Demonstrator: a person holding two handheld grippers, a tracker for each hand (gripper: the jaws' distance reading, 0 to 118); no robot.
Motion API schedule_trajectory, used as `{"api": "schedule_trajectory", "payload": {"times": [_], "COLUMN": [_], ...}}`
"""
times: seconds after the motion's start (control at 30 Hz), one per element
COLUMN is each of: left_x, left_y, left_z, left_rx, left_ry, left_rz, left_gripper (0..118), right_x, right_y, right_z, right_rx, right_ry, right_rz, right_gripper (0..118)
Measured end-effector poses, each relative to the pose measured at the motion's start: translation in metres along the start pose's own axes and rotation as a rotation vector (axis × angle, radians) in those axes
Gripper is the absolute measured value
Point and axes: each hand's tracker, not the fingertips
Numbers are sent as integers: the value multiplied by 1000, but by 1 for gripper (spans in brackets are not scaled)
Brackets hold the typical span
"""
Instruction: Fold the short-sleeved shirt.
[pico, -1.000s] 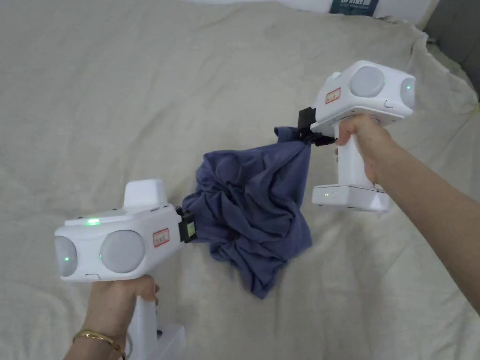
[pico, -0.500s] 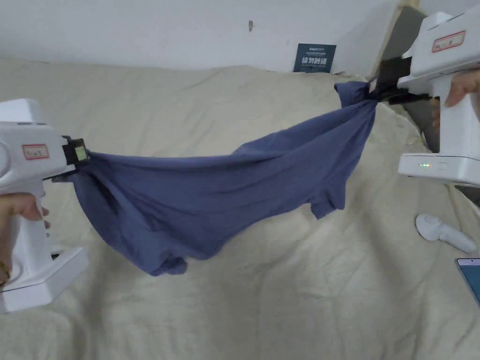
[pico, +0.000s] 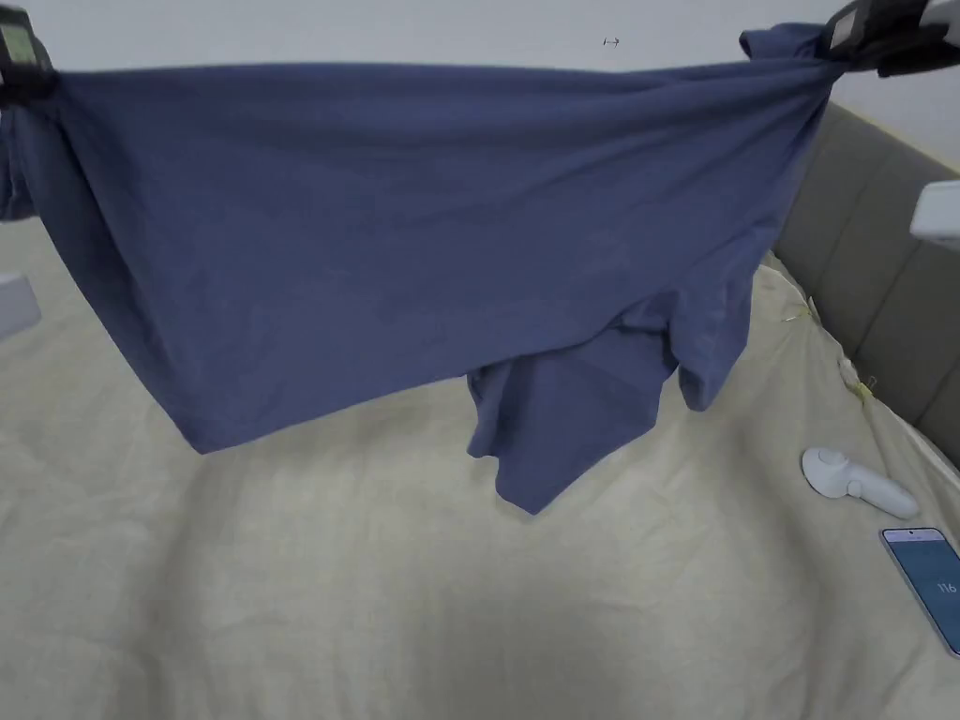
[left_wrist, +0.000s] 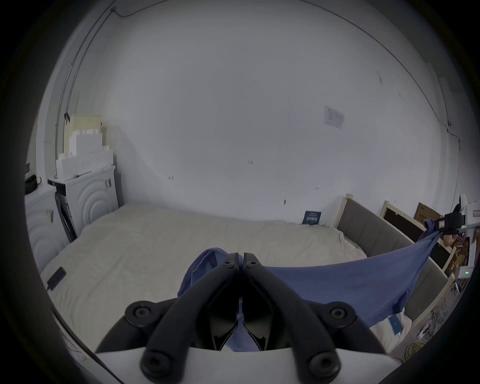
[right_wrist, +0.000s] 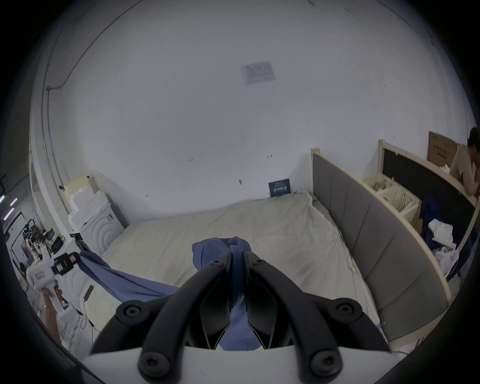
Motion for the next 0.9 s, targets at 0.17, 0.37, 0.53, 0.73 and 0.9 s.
{"api": "schedule_trajectory", "payload": {"times": [0.17, 0.37, 0.53, 0.73, 0.9], "left_x": [7, 21, 34, 50, 60], "left_y": [51, 93, 117, 136, 124], "left_z": [-20, -75, -139, -209, -266], "left_rx": [9, 21, 45, 53, 125], "left_ry": [35, 170, 283, 320, 364], "left_rz": [-41, -100, -165, -213, -263], "left_gripper": [0, 0, 0, 0, 0], "right_x": [-18, -47, -58, -55, -38], "right_y": [34, 74, 114, 153, 158], "right_z": [-5, -45, -97, -166, -219], "right_rx": [40, 90, 153, 183, 210], "right_ry": [-29, -116, -167, -221, -226], "right_rz": [8, 42, 24, 3, -18], "right_gripper": [7, 7, 7, 7, 7]}}
